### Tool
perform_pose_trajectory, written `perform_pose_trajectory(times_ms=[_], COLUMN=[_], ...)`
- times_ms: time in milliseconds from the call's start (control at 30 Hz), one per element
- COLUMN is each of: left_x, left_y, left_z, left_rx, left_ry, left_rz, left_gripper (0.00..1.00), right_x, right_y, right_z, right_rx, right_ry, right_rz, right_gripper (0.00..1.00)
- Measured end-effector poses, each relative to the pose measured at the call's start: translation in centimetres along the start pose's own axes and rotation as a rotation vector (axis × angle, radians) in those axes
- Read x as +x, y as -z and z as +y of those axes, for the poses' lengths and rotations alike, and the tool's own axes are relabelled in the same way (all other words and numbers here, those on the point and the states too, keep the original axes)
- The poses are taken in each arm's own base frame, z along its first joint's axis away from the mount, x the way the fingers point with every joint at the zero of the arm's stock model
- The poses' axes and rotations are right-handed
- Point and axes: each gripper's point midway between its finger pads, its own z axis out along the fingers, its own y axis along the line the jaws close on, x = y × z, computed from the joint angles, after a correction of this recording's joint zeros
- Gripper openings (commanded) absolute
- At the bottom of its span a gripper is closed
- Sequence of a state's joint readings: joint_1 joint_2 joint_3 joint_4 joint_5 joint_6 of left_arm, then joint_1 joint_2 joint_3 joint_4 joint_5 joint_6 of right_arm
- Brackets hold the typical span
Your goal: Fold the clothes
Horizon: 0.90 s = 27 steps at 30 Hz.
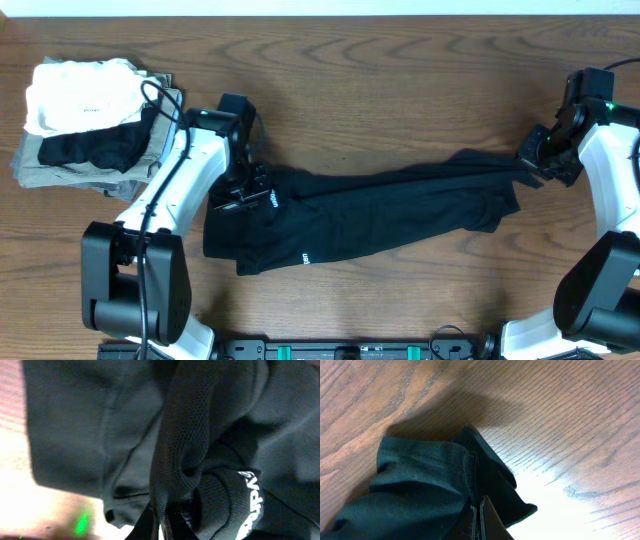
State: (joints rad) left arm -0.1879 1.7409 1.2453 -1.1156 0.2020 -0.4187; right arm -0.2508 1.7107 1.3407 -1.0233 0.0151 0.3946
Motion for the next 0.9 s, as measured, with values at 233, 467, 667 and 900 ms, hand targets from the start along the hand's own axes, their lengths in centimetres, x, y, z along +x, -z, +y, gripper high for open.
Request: perform_pose_trajectory(times_ms=[233,467,667,900], left_x=[1.2,3.4,4.0,3.6], left_y=[0.1,0.4,0.9,1.1], left_z=[1.3,2.6,5.0,6.0], left_rx=[-0.042,-0.101,-0.216,-0.271], left_ry=[0.013,0.009,0.008,0.003], left_rz=[0.051,0.142,0.16,0.135], left_gripper=[0.06,0.07,0.14,0.15], right_x=[0.3,1.3,1.0,1.7], right_y=[0.0,0.0,0.0,0.1], right_z=[0.1,-0.1,-0.6,-1.2], right_rx=[-0.003,0.002,0.029,0.057], right_ry=[-0.012,-0.017,-0.018,-0.017], right_rz=[0.013,0.053,0.038,0.065], right_gripper=[0.01,0.01,0.01,0.01])
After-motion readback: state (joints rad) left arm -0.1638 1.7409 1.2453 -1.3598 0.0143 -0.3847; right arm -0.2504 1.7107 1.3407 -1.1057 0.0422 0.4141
